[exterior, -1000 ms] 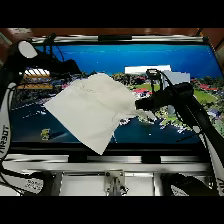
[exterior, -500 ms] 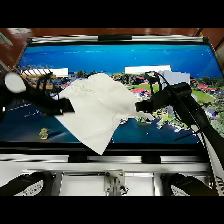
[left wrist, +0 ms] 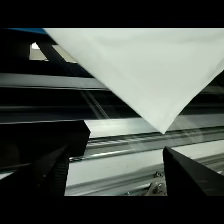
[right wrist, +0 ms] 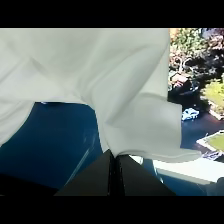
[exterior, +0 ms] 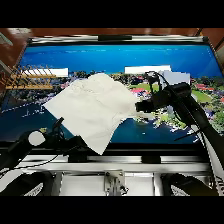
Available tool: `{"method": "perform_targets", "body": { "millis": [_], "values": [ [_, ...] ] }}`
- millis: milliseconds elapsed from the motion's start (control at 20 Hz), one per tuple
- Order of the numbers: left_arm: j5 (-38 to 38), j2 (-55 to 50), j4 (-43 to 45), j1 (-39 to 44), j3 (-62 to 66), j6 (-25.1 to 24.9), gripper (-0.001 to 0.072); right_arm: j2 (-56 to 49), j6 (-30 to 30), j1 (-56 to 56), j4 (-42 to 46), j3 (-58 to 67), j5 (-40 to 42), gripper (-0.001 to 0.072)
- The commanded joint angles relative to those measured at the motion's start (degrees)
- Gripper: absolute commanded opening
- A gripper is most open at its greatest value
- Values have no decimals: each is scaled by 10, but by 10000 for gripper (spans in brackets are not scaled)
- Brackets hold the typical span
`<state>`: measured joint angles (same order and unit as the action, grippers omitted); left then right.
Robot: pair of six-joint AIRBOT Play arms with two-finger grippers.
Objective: Fold the shirts.
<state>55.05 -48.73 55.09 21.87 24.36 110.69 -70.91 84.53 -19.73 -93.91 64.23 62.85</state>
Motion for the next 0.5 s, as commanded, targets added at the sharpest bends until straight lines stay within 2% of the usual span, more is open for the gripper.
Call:
{"method": "perform_targets", "body": {
  "millis": [0, 100, 350, 450],
  "values": [
    [-121, -27, -19, 55, -29, 51, 691, 0, 0, 0, -1, 0, 0, 63],
    [-146, -59, -35, 79, -29, 51, 690, 0, 0, 0, -2, 0, 2, 63],
    [-289, -110, -110, 132, -29, 51, 672, 0, 0, 0, -8, 0, 2, 63],
    [-318, -122, -127, 144, -25, 51, 671, 0, -1, 0, -7, 0, 2, 63]
  ]
}}
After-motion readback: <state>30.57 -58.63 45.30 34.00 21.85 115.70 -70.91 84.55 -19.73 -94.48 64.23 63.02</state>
